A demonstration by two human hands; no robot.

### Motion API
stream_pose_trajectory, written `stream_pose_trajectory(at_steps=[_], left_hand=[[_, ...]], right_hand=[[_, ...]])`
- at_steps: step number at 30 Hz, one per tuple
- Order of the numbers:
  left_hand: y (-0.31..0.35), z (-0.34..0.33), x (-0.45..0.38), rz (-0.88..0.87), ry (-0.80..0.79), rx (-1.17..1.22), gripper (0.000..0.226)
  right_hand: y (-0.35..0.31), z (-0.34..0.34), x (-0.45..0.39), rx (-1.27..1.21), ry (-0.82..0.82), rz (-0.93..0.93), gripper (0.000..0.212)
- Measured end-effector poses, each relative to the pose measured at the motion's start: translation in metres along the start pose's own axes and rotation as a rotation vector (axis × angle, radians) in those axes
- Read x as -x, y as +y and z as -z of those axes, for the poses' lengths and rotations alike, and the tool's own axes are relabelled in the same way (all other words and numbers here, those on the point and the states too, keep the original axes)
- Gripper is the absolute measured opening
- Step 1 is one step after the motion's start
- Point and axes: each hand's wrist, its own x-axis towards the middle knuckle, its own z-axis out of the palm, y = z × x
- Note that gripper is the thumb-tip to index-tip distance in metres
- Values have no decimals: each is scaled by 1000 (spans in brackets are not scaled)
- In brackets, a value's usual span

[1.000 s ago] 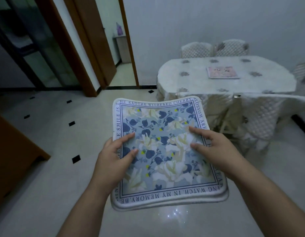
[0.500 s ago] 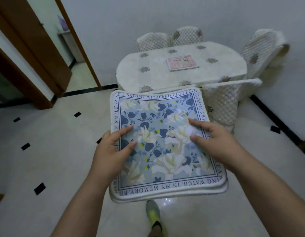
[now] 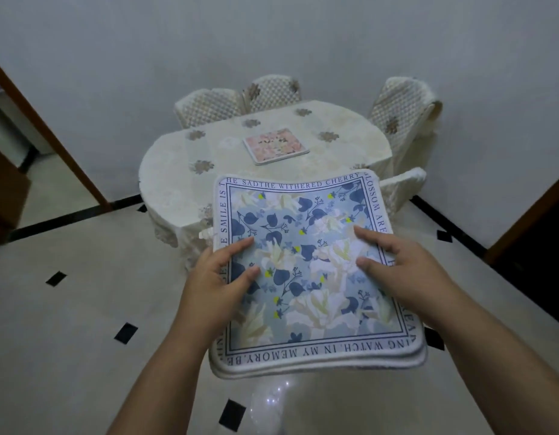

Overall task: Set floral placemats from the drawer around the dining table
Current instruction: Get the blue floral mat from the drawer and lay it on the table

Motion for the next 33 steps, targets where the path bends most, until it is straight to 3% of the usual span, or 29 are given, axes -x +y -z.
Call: stream_pose_trajectory(at_steps=[10,23,33], left_hand=[[24,-49,-113,-45,-77,-30,45],[67,-140,-229,-4,163,-75,46],[58,-163,-274,80,236,-80,44]], right_hand=[[9,39,-95,-103,71,-24,50],[16,114,-297,-78,-125,122,49],[11,116,-379,-32,-252,168,50]])
